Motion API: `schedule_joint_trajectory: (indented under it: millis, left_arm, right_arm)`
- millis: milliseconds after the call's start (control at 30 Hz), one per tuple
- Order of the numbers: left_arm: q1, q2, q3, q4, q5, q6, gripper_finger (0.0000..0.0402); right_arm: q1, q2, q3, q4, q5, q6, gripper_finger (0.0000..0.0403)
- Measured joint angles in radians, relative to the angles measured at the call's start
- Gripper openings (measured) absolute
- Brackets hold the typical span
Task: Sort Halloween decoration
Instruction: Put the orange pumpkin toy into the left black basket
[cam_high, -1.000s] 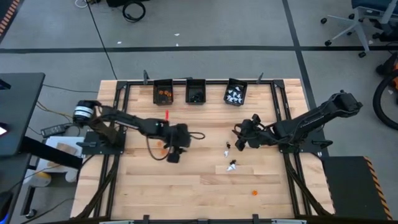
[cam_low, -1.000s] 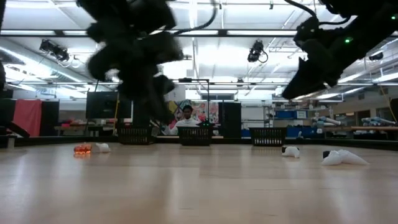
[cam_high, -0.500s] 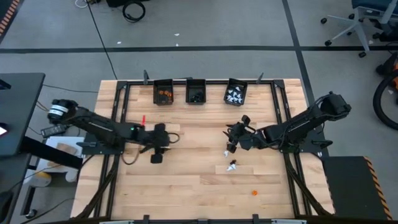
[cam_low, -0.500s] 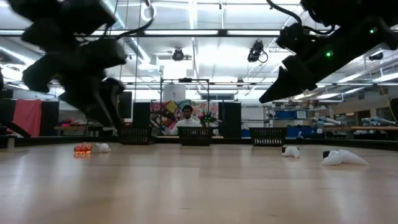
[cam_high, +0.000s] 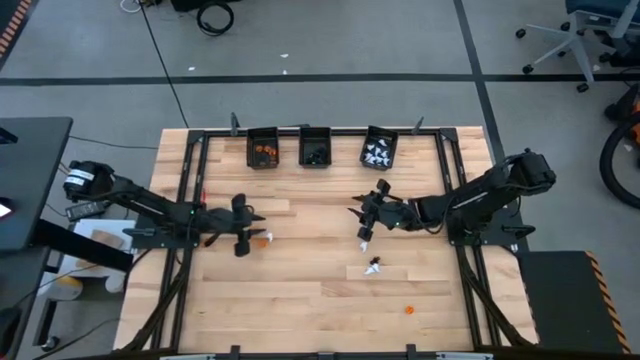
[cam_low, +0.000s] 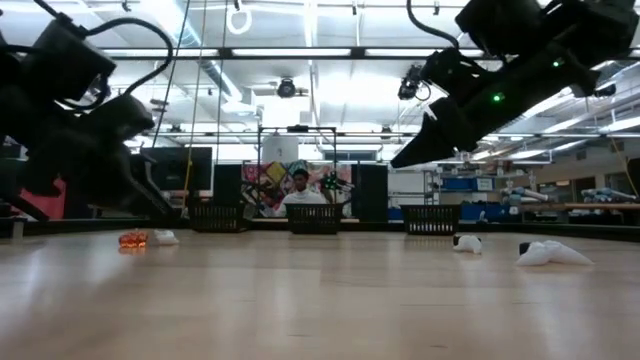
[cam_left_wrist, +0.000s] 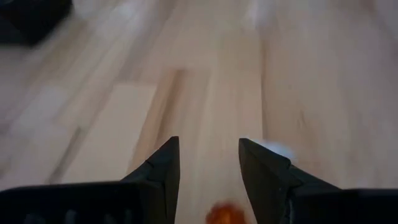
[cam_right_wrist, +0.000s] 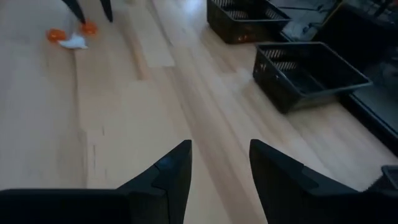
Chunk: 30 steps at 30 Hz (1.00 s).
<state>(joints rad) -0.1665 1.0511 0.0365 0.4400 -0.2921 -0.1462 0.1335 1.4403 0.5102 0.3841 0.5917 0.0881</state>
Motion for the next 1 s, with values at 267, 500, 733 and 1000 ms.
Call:
schedule_joint_trajectory:
  millis: [267,500,733,1000]
  left_arm:
    - [0.002,0.009,-0.029,0.034,-0.052,0.008,0.0177]
    - [0.001,0.029,-0.029,-0.021,0.0,-0.044,0.0194]
    - [0.0,0.03,-0.029,-0.028,0.044,-0.047,0.0193]
    - [0.0,0.028,-0.029,-0.086,0.054,-0.087,0.0192]
  right_arm:
    - [-0.017,0.032,0.01,0.051,-0.078,-0.035,0.0166]
    - [-0.016,0.022,0.012,0.06,-0.092,-0.043,0.0166]
    - [-0.016,0.021,0.013,0.063,-0.096,-0.04,0.0166]
    - [-0.016,0.021,0.013,0.063,-0.101,-0.04,0.0166]
